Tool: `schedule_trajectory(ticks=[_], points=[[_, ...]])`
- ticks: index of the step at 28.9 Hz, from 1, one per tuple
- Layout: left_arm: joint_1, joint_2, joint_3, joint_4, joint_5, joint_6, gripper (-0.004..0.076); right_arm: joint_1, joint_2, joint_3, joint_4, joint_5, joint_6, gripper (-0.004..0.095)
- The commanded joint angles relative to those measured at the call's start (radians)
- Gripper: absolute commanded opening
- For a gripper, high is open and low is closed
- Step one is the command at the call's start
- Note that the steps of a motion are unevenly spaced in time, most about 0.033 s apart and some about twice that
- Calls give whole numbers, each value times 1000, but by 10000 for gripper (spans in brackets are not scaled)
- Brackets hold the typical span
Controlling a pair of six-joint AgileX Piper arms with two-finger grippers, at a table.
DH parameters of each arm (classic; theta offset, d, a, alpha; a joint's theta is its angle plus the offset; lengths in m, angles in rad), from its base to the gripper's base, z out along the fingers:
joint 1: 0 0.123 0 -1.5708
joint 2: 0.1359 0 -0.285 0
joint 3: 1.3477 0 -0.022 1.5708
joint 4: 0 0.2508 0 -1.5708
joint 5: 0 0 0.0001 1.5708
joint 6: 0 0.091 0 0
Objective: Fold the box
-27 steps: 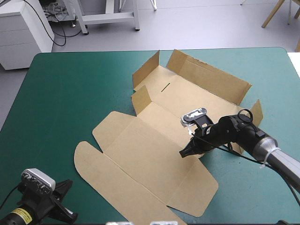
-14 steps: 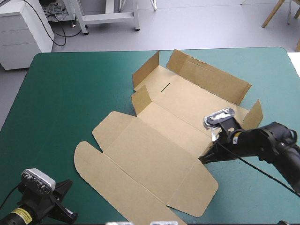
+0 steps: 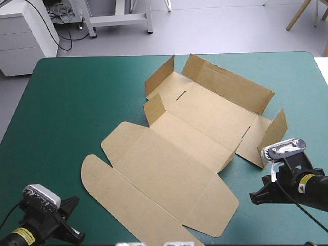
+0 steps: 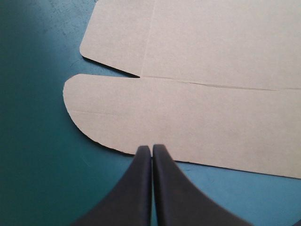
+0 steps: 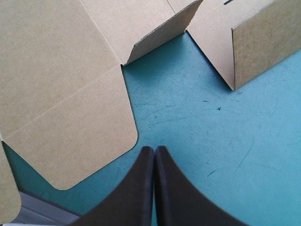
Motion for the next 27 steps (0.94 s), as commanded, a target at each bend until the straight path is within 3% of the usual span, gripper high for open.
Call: schedule_trajectory(ticks=[1,5,8,13,17,20,27], points=[[-8,15,-20,-8,-60,-9,-10,-3,0,-29,-30,-46,3,-20],[-8,15,-20,-8,-60,-9,-10,-3,0,-29,-30,-46,-2,-14],[-8,15,-20,-8,-60,-9,-10,-3,0,-29,-30,-38,-33,64],[-8,15,-20,-8,-60,-9,-10,-3,0,-29,-30,-38,-39,432],[-8,15,-20,-8,-60,-9,-10,-3,0,-29,-12,-50,-33,646],[-8,15,-20,-8,-60,-9,-10,-3,0,-18,2,-98,-21,645],[-8,15,-20,-8,-60,-9,-10,-3,103,-10,-44,-184,315,637]])
